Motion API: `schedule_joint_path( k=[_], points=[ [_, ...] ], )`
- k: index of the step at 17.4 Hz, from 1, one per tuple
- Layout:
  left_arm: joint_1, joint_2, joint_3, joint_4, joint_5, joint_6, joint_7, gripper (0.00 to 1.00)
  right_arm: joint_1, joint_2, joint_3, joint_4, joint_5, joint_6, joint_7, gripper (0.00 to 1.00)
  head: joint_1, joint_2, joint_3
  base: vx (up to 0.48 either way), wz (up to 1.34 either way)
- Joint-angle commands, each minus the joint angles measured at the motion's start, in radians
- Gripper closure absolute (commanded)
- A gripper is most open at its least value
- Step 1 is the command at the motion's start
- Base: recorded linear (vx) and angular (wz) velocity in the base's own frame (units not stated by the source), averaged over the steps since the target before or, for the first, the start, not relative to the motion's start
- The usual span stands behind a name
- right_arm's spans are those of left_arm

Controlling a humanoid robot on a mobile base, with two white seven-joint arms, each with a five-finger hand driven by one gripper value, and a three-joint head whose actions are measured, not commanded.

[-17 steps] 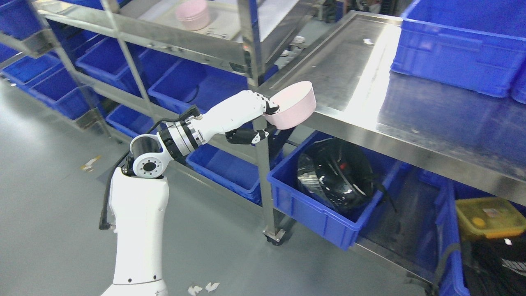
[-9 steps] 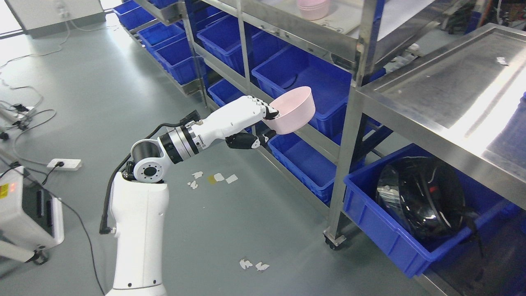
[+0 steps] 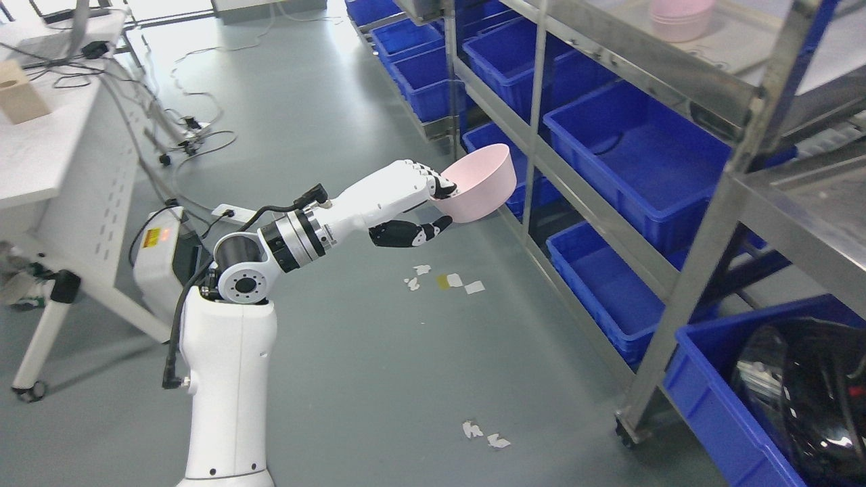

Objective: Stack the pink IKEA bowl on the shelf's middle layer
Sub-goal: 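Hold the pink bowl raised in the left hand while driving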

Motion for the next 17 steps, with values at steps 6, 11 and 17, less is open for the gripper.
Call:
schedule_joint_path(
  k=[6,11,17],
  points=[
    [0.003,0.017,-0.050,0.004,0.005,0.000,0.015,1.00,0.022,-0.017,0.000,-0.017,0.000,0.000,0.001,0.00,0.0000,0.000,0.000,0.093,0.66],
    [0.003,0.017,-0.105,0.021,0.015,0.000,0.038,1.00,0.022,-0.017,0.000,-0.017,0.000,0.000,0.001,0.00,0.0000,0.000,0.000,0.157,0.46],
    [0.003,0.017,-0.105,0.017,0.020,0.000,0.040,0.99,0.022,-0.017,0.000,-0.017,0.000,0.000,0.001,0.00,0.0000,0.000,0.000,0.192,0.12]
  ],
)
